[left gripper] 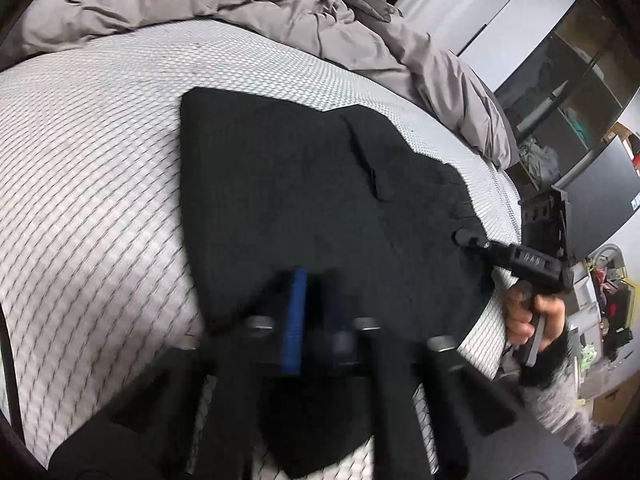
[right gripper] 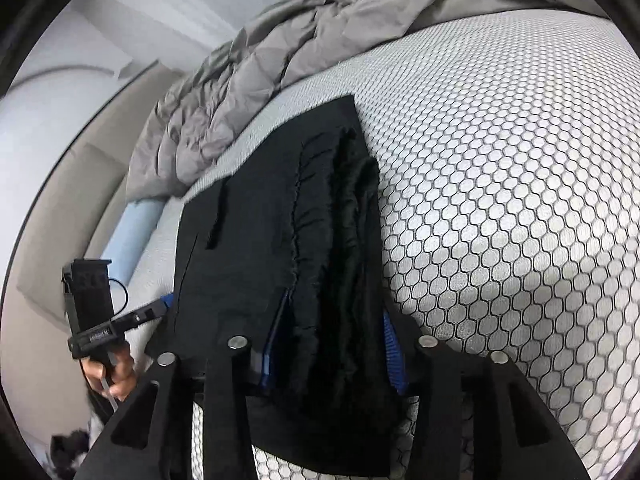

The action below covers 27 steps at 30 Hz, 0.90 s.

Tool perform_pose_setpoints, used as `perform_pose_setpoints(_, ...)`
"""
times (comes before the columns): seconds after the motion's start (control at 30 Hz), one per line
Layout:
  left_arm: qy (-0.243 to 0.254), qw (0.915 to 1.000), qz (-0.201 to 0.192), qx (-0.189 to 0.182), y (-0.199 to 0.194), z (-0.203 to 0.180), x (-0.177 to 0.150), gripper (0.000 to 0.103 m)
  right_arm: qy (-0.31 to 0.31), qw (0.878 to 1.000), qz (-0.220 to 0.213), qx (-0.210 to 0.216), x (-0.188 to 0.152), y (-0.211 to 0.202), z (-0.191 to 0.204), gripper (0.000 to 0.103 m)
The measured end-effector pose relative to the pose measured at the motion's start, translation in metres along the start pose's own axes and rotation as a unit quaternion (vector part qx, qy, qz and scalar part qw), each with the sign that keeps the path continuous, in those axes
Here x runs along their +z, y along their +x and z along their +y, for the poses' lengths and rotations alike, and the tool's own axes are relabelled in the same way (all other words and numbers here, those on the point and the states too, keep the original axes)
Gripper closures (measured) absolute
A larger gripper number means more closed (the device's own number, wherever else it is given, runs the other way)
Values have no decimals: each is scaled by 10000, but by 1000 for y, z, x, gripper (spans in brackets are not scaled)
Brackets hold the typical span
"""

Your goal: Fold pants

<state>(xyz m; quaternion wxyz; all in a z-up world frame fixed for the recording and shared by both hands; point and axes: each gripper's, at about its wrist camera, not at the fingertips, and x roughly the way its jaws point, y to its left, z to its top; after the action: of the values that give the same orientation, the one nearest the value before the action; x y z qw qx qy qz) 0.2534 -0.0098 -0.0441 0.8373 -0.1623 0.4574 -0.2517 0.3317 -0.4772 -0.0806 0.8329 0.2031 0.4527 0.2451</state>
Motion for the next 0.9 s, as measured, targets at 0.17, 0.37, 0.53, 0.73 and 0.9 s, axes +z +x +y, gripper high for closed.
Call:
perform_pose_setpoints(0.17, 117, 9990, -72, 422, 13, -11, 16, 101, -128, 9997, -106, -161, -3, 8, 18, 70)
perform_pose_setpoints(0.37, 418, 9945, -248, 931, -5, -19, 3, 96, -256, 9995, 169, -56, -18, 2, 19, 69)
perform_pose_setpoints(0.53, 752, 9908, -596, 950, -25, -47, -10, 60, -420, 9986, -146, -298, -18, -28, 26, 59)
perform_pose_setpoints(0.73, 1276, 9859, -590, 912, -8, -86, -21, 50, -1328, 9876, -361, -750, -27, -32, 64, 64)
perform_pose_setpoints(0.9, 1475, 9803, -272, 1284, 16, -91, -33, 50, -1640, 9763, -107, -1408, -33, -23, 56, 80)
